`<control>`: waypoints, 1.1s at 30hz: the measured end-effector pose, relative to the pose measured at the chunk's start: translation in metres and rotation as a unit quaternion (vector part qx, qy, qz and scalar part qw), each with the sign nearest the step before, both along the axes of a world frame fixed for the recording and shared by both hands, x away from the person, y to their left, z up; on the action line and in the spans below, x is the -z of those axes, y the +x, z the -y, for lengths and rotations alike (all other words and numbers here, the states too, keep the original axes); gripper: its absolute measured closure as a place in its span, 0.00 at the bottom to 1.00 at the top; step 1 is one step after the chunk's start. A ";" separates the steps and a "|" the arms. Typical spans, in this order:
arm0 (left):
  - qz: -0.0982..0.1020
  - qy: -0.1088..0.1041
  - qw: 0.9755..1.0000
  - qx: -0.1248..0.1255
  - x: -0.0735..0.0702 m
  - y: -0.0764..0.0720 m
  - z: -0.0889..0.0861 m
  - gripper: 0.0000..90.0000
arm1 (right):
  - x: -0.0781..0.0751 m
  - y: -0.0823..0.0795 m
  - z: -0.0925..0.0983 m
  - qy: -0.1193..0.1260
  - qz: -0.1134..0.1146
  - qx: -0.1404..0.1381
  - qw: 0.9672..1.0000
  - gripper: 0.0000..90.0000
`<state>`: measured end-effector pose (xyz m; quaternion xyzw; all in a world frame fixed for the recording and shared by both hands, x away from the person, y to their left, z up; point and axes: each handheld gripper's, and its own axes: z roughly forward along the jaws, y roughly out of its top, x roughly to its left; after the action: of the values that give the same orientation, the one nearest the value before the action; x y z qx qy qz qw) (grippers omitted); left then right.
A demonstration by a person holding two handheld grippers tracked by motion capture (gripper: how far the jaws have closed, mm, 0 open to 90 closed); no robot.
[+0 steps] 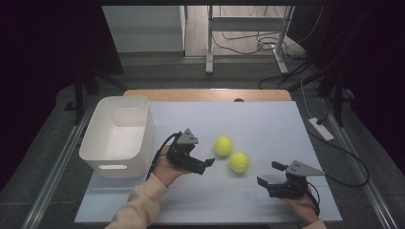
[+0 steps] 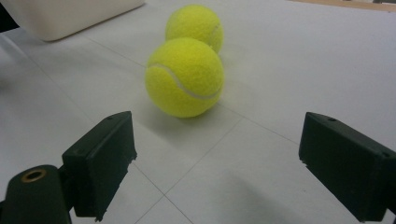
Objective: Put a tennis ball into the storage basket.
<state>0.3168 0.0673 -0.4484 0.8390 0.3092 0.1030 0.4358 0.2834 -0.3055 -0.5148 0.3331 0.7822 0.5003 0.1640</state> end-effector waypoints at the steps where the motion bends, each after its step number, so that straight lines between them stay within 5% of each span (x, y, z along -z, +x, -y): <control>1: 0.001 0.000 1.000 0.001 0.000 0.001 0.001 0.03 | 0.000 0.000 0.000 0.001 -0.001 0.001 1.000 0.12; 33: -0.023 0.017 0.999 0.017 -0.002 0.041 0.032 0.02 | 0.001 0.001 -0.003 -0.004 -0.003 -0.001 1.000 0.12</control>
<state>0.3582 0.0350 -0.4465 0.8534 0.3034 0.0818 0.4160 0.2846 -0.3027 -0.5157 0.3333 0.7850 0.4962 0.1628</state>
